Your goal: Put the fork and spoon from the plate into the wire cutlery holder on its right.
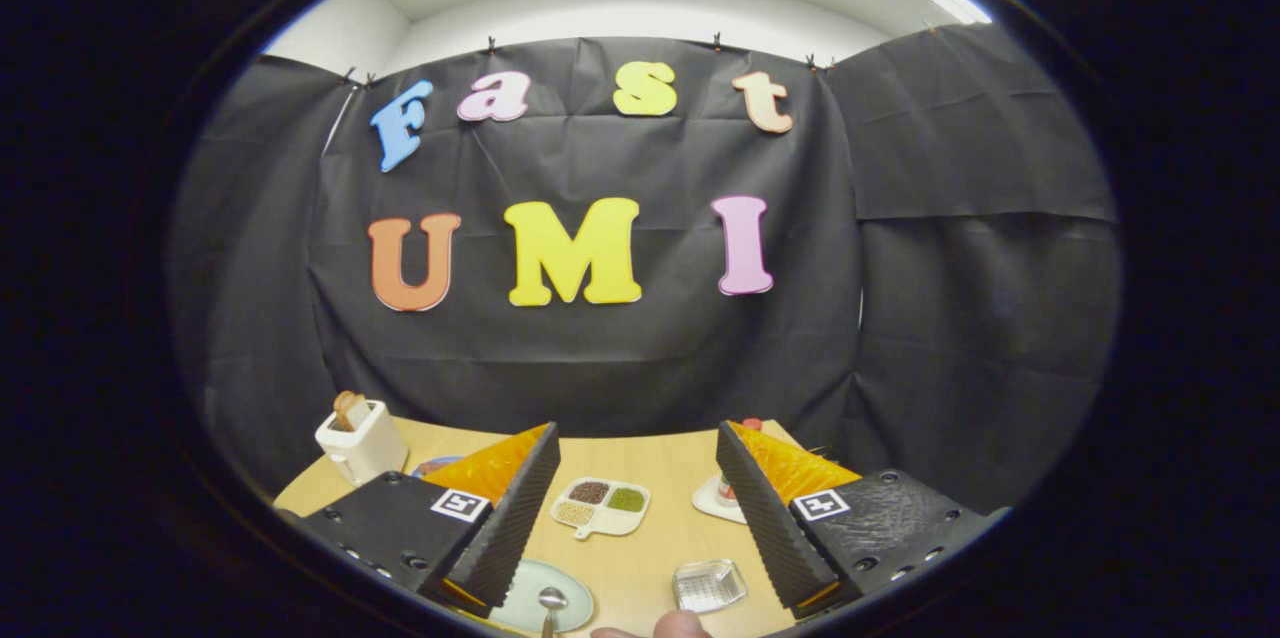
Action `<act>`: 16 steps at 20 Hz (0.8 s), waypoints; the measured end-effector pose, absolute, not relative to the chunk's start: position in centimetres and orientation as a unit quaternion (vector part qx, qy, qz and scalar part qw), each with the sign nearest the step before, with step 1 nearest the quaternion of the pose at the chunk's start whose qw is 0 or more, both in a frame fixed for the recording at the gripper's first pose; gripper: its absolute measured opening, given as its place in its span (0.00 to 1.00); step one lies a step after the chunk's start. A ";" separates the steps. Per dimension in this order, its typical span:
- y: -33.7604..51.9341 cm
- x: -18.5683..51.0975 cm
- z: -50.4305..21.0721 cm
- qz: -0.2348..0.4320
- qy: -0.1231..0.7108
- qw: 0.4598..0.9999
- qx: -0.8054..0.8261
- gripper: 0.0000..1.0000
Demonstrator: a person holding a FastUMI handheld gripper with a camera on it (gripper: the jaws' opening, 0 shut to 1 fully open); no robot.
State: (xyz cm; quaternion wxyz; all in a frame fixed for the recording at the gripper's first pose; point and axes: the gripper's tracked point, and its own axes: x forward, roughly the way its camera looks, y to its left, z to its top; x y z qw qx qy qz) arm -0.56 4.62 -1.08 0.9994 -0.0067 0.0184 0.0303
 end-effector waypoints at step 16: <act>8.7 -4.2 -8.2 0.085 0.127 0.988 -0.035 0.94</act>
